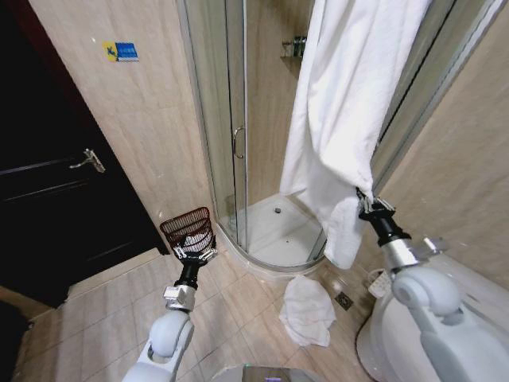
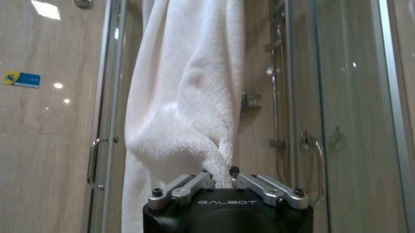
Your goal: Discard the used towel into the hamper.
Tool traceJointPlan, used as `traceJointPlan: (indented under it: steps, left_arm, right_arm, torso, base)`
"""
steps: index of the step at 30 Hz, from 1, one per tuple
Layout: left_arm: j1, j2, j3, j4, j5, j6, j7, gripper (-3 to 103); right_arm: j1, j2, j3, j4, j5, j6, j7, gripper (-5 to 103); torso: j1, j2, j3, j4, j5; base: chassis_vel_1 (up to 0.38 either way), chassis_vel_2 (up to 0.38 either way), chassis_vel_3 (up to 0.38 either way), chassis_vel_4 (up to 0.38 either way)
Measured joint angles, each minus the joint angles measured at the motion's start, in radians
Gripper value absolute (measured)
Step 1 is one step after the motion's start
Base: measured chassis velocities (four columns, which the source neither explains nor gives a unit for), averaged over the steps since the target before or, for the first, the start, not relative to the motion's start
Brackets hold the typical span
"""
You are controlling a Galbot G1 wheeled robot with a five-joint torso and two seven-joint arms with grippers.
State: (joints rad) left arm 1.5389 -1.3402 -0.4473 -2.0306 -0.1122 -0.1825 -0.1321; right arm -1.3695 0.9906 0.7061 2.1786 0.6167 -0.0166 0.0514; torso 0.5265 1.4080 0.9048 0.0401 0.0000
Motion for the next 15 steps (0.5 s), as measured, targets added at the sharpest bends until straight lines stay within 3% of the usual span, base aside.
traceJointPlan:
  steps: [11,14,15]
  left_arm:
    - [-0.015,0.001,0.0,0.016,-0.013,-0.005,0.006,100]
    - [-0.028,0.001,0.002,0.03,-0.016,-0.009,0.014,100]
    - [-0.028,0.001,0.002,0.03,-0.016,-0.009,0.014,100]
  right_arm:
    - [-0.074,0.128,-0.015,0.028,-0.072,0.009,-0.01,5]
    - [-0.159,0.228,-0.022,0.073,-0.131,0.035,-0.032,5]
    - [-0.159,0.228,-0.022,0.073,-0.131,0.035,-0.032,5]
  torso:
    - [0.0,0.0,0.0,0.0002,0.0]
    - [0.0,0.0,0.0,0.0,-0.0001]
    - [0.0,0.0,0.0,0.0,-0.0001]
  base:
    - [0.0,0.0,0.0,0.0]
    - [0.0,0.0,0.0,0.0]
    - [0.0,0.0,0.0,0.0]
